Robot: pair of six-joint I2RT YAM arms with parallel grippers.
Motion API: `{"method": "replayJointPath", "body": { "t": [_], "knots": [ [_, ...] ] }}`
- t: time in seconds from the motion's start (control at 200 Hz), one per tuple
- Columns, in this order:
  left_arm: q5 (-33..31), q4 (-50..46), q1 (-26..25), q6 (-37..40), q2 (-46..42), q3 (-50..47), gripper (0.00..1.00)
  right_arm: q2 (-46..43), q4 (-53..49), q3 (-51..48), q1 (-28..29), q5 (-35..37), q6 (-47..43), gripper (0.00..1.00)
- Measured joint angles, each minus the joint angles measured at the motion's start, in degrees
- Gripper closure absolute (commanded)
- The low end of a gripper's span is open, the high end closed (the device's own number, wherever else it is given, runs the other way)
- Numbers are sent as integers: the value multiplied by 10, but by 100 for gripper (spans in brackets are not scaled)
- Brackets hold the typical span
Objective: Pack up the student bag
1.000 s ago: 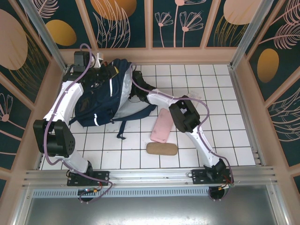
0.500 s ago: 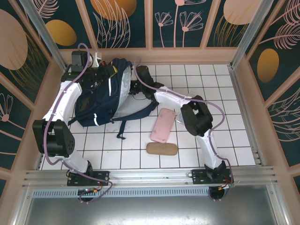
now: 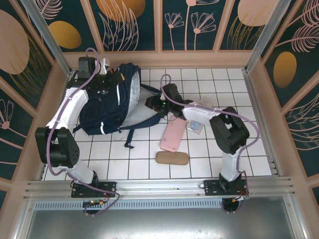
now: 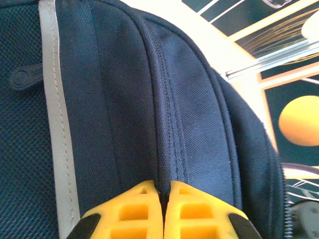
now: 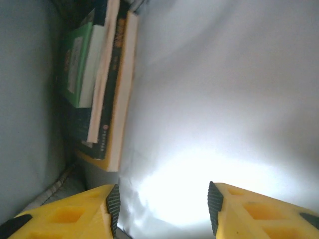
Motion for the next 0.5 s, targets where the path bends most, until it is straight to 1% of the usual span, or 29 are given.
{"method": "replayJointPath", "body": {
  "t": [0.035,0.09,0.14,0.19,0.23,0.255,0.415,0.5],
  "knots": [
    [-4,2,-1,9,-2,-9,91,-22,-5,-18,-4,9,-2,46],
    [-7,11,-3,18,-6,-24,87,-54,-15,-42,-12,23,-9,41],
    [-7,21,-4,24,-8,-37,83,-84,-29,-59,-17,39,-13,39],
    [-7,33,-5,28,-9,-52,73,-109,-41,-73,-23,55,-19,39],
    [-8,43,-5,30,-9,-64,62,-130,-52,-86,-27,66,-23,40],
    [-9,49,-5,28,-9,-71,58,-142,-59,-94,-30,73,-25,40],
    [-4,78,-8,15,-9,-113,42,-208,-95,-152,-46,111,-26,40],
    [-9,90,-17,4,-13,-128,37,-236,-113,-183,-48,130,-26,40]
  ]
}}
